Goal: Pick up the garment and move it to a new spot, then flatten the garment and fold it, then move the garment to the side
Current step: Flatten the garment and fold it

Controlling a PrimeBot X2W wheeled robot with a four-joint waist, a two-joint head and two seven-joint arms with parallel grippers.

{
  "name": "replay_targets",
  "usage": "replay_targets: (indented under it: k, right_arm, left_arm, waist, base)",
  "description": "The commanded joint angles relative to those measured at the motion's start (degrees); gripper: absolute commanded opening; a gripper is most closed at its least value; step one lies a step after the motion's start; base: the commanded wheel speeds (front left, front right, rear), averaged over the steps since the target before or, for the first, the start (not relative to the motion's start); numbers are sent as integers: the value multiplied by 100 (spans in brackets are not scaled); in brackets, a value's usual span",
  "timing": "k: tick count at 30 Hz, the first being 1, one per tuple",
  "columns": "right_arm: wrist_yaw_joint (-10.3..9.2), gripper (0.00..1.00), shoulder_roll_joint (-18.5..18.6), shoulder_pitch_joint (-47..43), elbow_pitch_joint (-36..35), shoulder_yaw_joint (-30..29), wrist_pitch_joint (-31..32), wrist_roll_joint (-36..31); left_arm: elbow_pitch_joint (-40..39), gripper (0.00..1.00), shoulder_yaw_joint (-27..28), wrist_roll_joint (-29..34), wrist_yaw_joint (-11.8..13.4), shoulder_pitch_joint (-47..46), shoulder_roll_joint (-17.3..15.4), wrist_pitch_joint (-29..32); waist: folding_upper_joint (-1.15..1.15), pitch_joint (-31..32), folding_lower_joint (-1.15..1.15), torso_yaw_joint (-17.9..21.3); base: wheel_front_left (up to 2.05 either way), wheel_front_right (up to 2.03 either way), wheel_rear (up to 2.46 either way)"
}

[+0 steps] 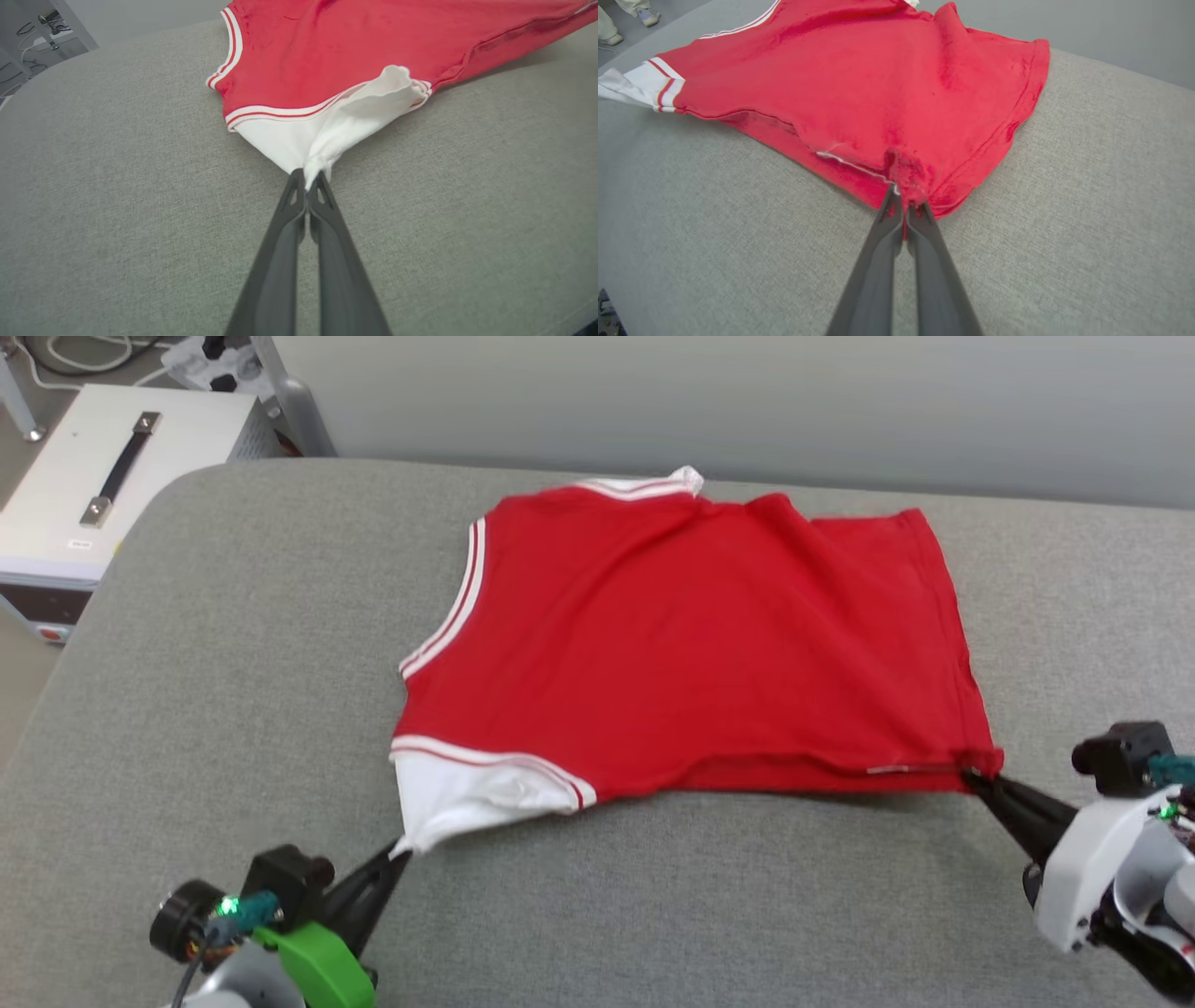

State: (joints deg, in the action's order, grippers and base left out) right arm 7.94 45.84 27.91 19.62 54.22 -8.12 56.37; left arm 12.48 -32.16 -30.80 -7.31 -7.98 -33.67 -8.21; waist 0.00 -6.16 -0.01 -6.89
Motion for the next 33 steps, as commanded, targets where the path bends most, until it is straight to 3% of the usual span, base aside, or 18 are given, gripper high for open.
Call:
replay_targets:
  k: [1,10,21,33]
  right_arm:
    - [-45,0,89,-167,-92,59,68,115]
    - [-45,0,630,-910,-802,248,359,706]
    - [-45,0,1048,-1590,-1371,155,314,832]
    - [-45,0,1119,-1619,-1794,-510,-16,587]
  left_arm:
    - [-118,0,-70,-49,-16,181,-101,60]
    - [-849,0,-294,-405,-13,997,-600,443]
    - [-1402,0,-510,-627,37,1669,-976,672]
    - [-1639,0,-1,-507,400,1140,-910,175]
  waist:
    - [0,184,1,-1]
    - [0,585,1,53]
    - [0,689,1,206]
    - [0,464,1,297]
  base:
    - [0,0,0]
    - [0,0,0]
    - [0,0,0]
    - [0,0,0]
